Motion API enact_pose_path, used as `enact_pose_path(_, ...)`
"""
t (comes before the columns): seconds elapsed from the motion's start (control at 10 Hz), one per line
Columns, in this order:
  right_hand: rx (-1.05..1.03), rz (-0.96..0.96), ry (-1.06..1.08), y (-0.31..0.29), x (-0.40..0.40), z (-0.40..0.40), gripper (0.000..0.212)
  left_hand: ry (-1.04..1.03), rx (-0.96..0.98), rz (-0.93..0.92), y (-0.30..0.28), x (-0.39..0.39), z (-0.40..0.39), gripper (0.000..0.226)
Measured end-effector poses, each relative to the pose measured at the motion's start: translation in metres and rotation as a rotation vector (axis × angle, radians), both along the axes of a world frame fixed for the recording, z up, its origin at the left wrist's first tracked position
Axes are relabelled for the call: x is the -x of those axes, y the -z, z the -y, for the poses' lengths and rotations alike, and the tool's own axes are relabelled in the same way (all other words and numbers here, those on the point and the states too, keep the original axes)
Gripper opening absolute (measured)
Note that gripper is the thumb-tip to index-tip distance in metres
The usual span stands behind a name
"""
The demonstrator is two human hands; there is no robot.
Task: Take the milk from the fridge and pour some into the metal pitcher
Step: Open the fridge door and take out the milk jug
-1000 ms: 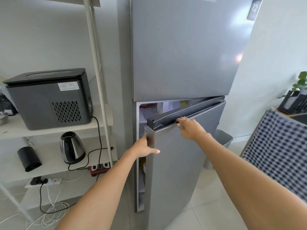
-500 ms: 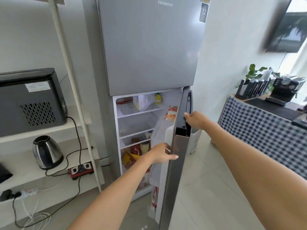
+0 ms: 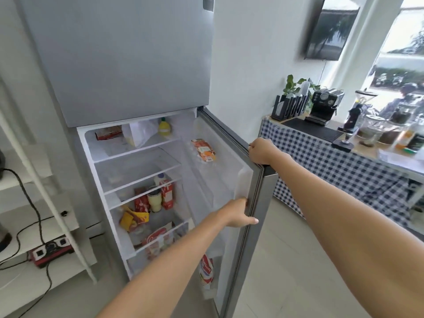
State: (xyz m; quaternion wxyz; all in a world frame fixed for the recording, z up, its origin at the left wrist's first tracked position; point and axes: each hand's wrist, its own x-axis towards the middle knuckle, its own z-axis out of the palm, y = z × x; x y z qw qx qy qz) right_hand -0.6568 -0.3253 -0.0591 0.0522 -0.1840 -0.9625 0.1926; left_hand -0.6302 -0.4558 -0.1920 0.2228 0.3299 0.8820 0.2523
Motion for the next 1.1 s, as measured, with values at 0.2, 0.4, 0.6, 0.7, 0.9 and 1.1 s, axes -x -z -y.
enact_pose_path(0.2, -0.009, -0.041, 0.098, -0.002, -0.014, -0.057, 0.026, 0.084, 0.013, -0.022, -0.002, 0.009, -0.065, 0.075)
enact_pose_path(0.4, -0.139, 0.026, 0.052, 0.009, -0.024, -0.095, 0.041, 0.132, 0.056, -0.005, -0.001, 0.014, -0.114, 0.088)
enact_pose_path(0.6, -0.163, 0.006, 0.047, 0.016, -0.025, -0.124, 0.044, 0.181, 0.125, -0.047, -0.005, 0.019, -0.142, 0.089)
enact_pose_path(0.7, -0.157, 0.012, 0.044, 0.016, -0.023, -0.135, 0.046, 0.191, 0.13, -0.057, -0.007, 0.021, -0.149, 0.089)
enact_pose_path(0.9, -0.229, 0.033, 0.04, 0.021, -0.022, -0.141, 0.051, 0.224, 0.143, -0.066, -0.008, 0.015, -0.146, 0.086)
enact_pose_path(1.1, -0.34, 0.012, 0.172, 0.035, -0.037, -0.128, 0.06, 0.33, 0.246, -0.123, 0.011, 0.007, -0.12, 0.085)
